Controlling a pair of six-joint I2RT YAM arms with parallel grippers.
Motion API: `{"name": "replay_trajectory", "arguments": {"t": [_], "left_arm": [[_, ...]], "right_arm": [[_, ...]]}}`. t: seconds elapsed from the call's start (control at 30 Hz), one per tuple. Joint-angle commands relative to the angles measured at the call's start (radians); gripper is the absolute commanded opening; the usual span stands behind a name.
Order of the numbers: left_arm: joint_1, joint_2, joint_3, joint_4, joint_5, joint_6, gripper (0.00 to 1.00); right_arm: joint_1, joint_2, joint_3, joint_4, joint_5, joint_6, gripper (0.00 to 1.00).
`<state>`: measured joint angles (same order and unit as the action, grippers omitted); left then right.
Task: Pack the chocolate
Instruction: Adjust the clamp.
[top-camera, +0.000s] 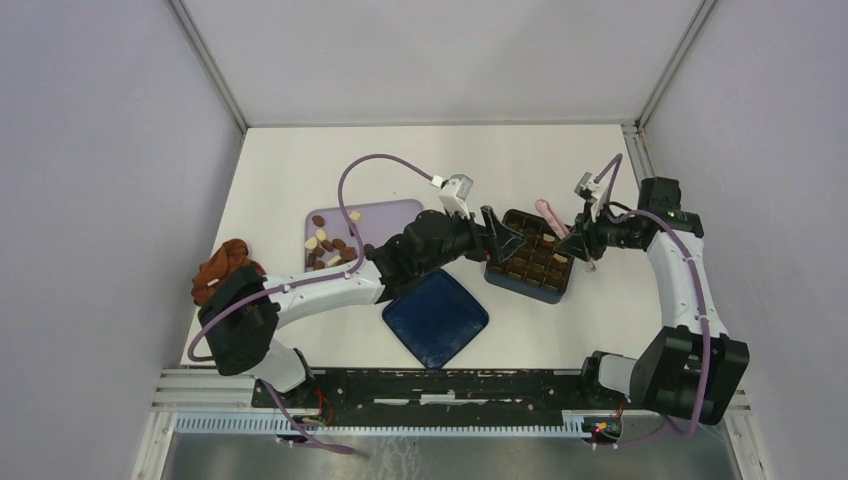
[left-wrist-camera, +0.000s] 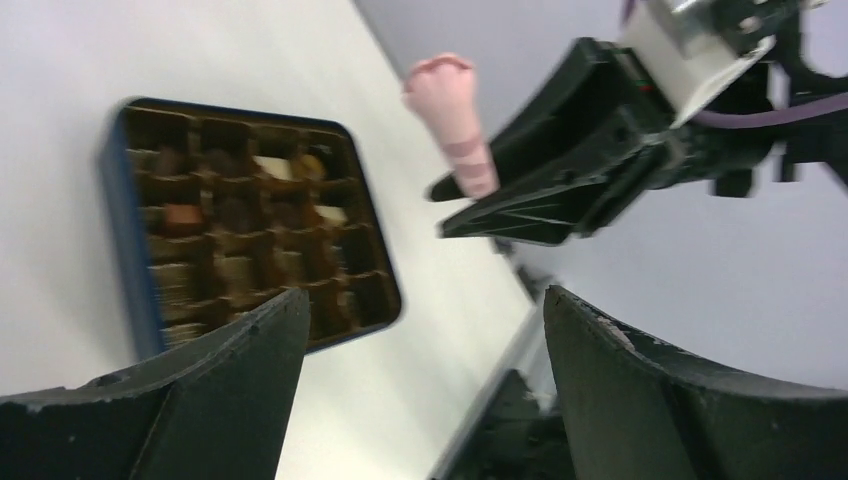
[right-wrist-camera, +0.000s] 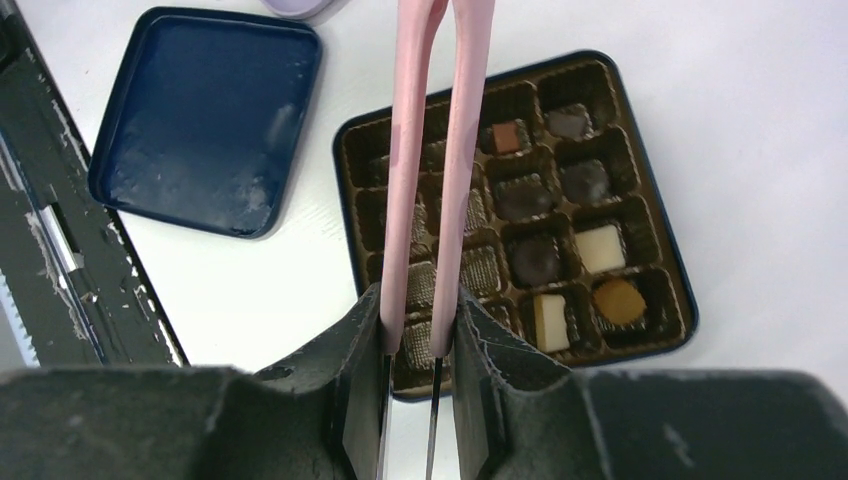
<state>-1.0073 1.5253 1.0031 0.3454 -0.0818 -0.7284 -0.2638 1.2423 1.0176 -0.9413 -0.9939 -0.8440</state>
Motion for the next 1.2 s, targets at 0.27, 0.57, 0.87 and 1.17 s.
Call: {"name": "replay_trajectory", "arguments": {"t": [0.27,0.57,0.87,1.17], "left_arm": [[-0.005,0.142,-0.006,0.355,0.038,-0.424,0.95],[-0.039,0.206,0.088,0.255,-0.121,-0.496,0.86],[-0.043,0.260,0.142,0.175,-0.216,-0.600,0.63],[-0.043,0.289,0.147,0.196,-0.228,-0.687,0.39]], "right_arm": [[0.168,-0.102,-0.052,0.183,0.018,0.136,0.33],[0.219,-0.116,-0.089,0.247,0.059,0.192,0.33],[0.247,-0.128,-0.103,0.291,0.087,0.224,0.33],[0.258,-0.129,-0.106,0.308,0.104,0.232,0.33]]}}
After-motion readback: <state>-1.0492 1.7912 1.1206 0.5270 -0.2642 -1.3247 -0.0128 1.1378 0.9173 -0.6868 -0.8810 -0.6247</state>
